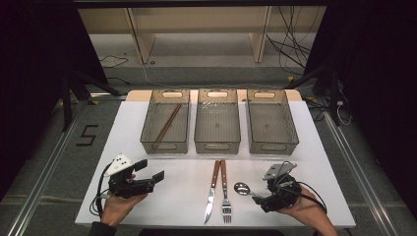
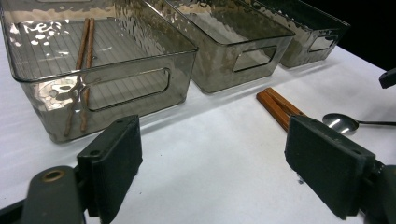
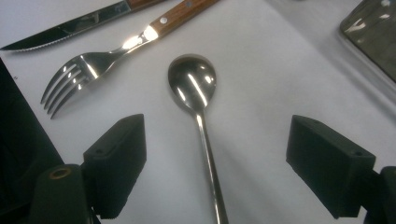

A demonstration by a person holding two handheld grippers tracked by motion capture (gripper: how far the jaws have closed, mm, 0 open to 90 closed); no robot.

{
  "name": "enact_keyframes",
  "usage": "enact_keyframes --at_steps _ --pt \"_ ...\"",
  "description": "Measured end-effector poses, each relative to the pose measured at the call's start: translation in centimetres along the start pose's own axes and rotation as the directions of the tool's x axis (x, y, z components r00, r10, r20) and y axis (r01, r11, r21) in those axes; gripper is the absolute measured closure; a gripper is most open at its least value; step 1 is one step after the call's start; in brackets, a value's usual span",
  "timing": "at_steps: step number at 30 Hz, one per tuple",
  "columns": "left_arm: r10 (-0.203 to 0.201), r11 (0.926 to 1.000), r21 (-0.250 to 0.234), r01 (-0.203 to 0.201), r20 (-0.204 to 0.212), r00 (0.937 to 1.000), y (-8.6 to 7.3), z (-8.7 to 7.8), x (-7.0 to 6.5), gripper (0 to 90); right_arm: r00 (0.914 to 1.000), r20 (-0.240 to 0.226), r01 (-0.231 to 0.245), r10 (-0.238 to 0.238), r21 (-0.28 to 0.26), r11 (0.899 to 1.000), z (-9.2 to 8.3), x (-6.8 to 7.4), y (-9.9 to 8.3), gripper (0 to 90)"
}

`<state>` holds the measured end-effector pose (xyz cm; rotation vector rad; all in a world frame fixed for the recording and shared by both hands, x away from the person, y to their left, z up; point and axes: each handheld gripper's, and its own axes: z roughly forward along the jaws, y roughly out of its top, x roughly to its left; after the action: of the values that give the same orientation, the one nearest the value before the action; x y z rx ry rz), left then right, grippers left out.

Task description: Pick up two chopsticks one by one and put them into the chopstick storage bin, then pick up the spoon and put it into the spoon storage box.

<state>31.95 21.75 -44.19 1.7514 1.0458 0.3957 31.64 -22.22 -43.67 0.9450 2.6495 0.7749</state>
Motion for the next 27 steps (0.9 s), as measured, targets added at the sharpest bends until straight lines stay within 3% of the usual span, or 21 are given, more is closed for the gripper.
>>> enact_keyframes --at_steps 10,18,27 --pt "0.003 0.9999 -0.01 -0.003 0.003 1.0 -0.2 -0.1 -0.2 18.1 1.0 -0.003 0.003 -0.003 0.092 0.996 1.2 -0.2 0.1 26.3" --pt "0.022 0.9996 -0.017 -0.022 0.005 0.9997 -0.4 -0.2 -0.8 18.1 0.9997 -0.024 0.015 -0.01 0.197 0.98 1.8 -0.4 0.2 40.6" --pt "0.037 0.999 -0.025 -0.037 0.005 0.9993 -0.6 -0.2 -0.9 18.1 0.9997 -0.023 0.002 0.004 0.264 0.965 2.5 -0.7 0.3 57.9"
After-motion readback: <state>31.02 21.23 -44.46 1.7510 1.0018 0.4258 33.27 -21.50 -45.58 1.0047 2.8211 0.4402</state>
